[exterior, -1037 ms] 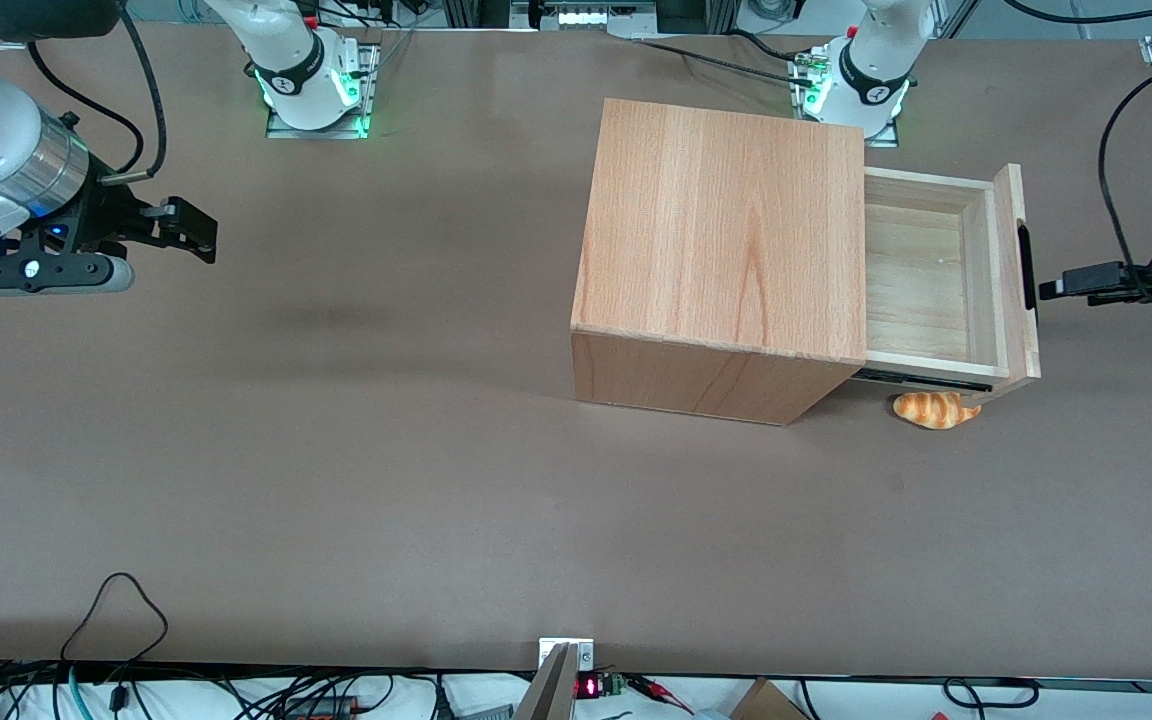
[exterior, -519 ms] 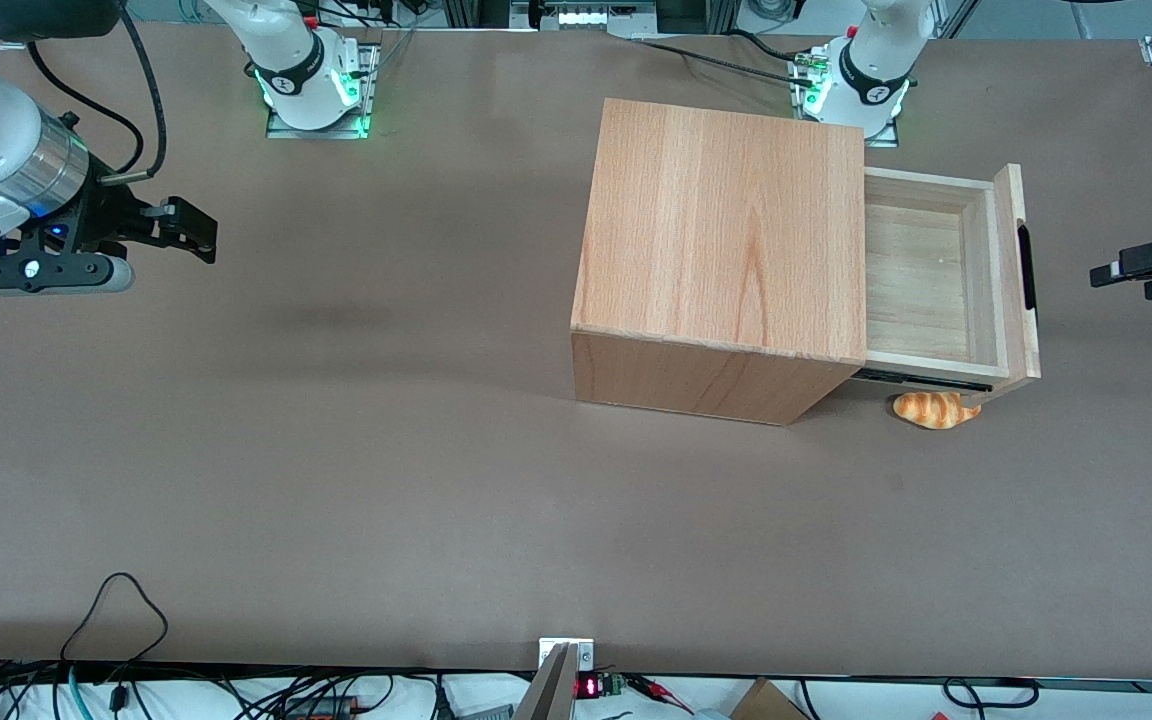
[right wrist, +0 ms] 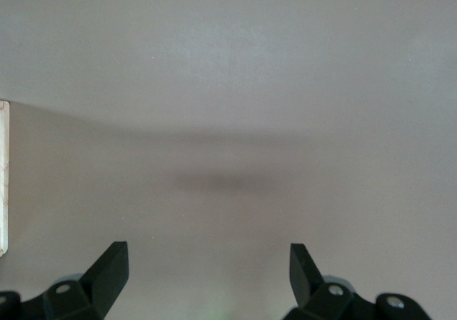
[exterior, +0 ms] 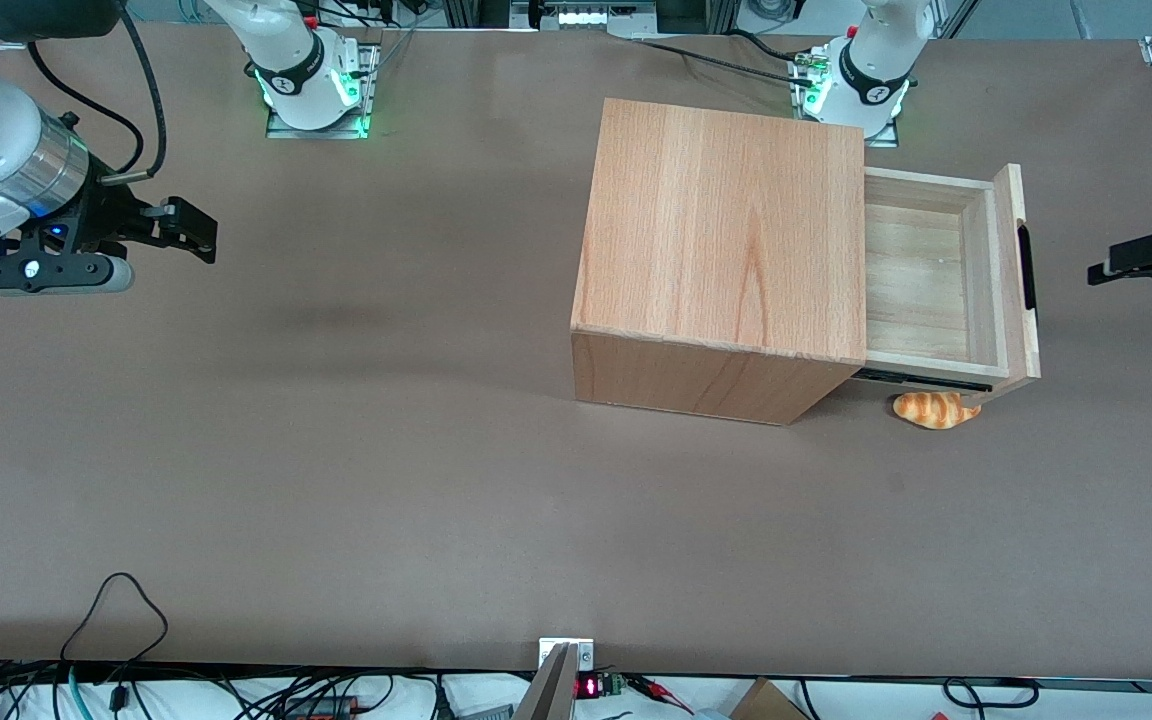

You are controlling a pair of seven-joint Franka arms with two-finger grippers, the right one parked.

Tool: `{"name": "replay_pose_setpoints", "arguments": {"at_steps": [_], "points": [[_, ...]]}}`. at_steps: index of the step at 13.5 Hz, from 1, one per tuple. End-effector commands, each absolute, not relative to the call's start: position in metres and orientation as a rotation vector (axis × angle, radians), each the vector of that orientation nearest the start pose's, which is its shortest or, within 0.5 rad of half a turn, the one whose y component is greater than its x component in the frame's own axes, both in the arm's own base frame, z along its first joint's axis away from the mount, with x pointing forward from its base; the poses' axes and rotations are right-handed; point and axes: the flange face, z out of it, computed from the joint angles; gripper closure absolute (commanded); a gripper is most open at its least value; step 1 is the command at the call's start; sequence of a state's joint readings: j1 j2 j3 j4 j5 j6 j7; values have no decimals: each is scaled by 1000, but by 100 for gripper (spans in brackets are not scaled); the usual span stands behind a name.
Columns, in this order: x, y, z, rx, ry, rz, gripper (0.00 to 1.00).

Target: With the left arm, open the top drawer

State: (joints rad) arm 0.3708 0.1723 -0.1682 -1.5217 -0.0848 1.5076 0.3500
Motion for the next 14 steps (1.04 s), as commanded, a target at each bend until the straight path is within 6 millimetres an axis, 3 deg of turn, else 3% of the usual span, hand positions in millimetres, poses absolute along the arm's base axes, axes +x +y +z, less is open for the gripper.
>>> {"name": "replay_pose_setpoints", "arguments": {"at_steps": [1,6,9,14], "points": [[577,78,577,-3199,220,217,0],[557,36,624,-3115,153,103,0],[546,32,640,-3090,153,27,0],[530,29,629,-3086,155,-66,0]]}}
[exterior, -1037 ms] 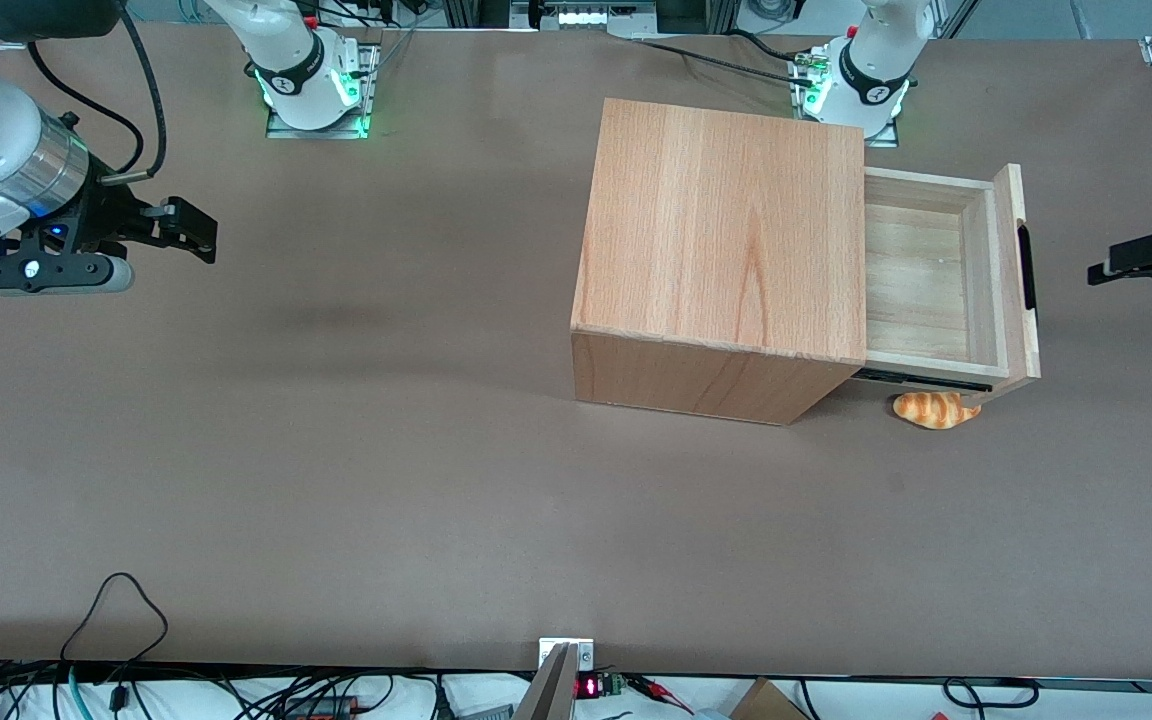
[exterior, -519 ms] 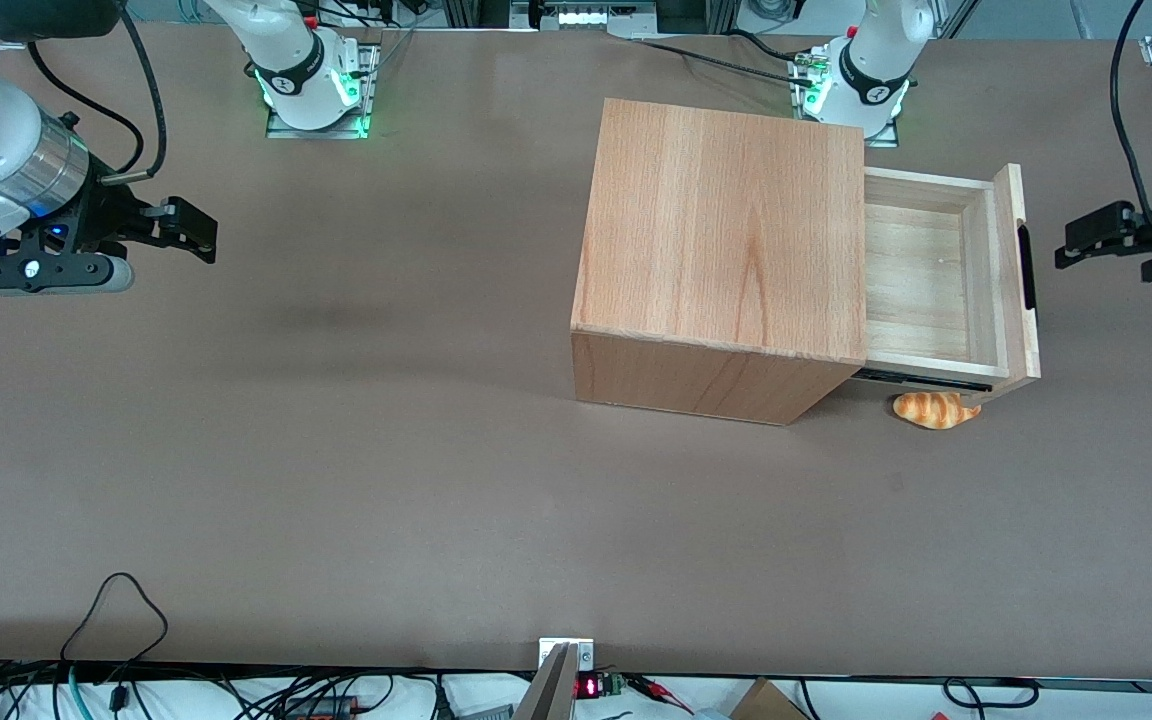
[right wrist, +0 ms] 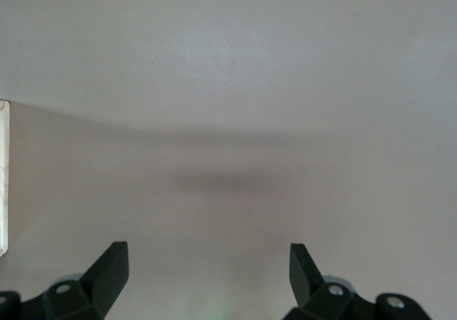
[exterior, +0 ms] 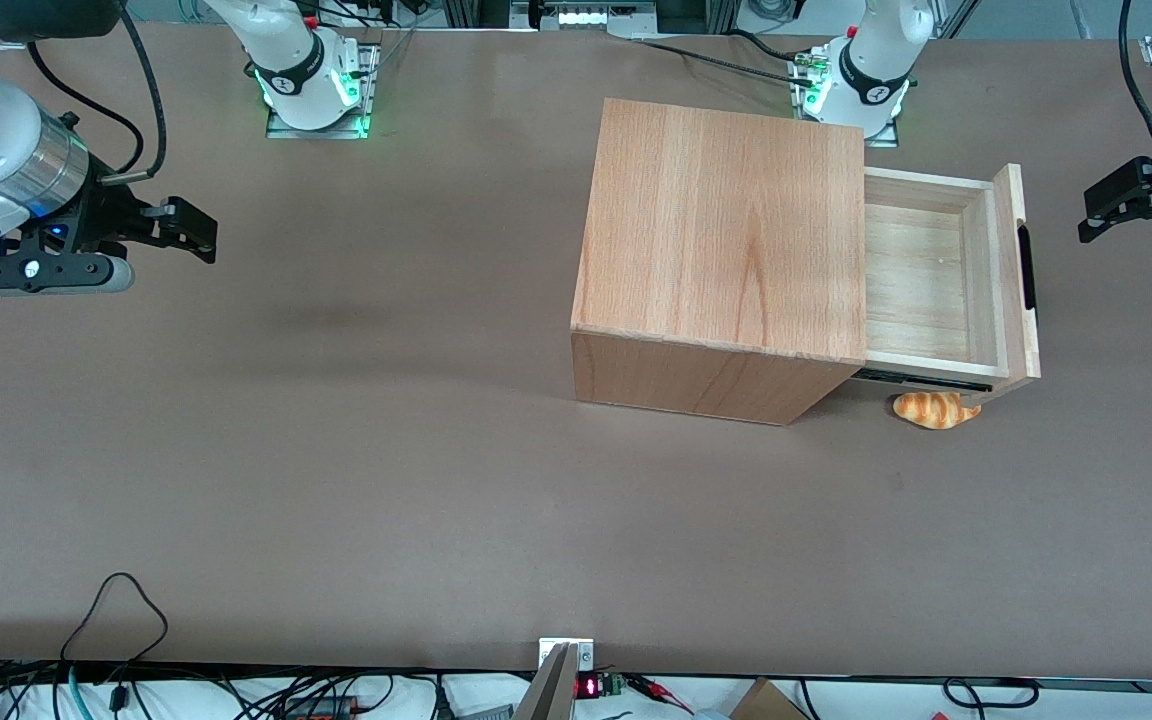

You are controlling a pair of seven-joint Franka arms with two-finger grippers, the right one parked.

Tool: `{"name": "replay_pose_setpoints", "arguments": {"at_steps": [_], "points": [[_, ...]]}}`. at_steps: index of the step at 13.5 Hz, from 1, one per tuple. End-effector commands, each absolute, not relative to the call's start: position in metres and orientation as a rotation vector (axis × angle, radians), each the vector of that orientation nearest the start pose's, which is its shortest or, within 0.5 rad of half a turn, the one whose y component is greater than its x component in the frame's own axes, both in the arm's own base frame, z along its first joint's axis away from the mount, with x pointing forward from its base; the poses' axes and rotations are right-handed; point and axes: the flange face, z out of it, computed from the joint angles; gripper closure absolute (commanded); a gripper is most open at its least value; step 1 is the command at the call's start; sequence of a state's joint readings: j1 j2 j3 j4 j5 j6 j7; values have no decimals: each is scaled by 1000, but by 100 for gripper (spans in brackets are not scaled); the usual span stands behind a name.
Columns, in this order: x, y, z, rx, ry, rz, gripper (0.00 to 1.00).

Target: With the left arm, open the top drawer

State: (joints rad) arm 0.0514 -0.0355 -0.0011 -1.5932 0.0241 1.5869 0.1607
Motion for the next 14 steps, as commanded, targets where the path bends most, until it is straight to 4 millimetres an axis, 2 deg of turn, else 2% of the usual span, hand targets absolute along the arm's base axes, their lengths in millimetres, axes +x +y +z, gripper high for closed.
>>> {"name": "replay_pose_setpoints", "arguments": {"at_steps": [1,3,14], "points": [[529,30,628,-3088,138,-67,0],[530,28,631,-3098,95,-71,0],[538,32,637,-3106,84,-63,0]]}}
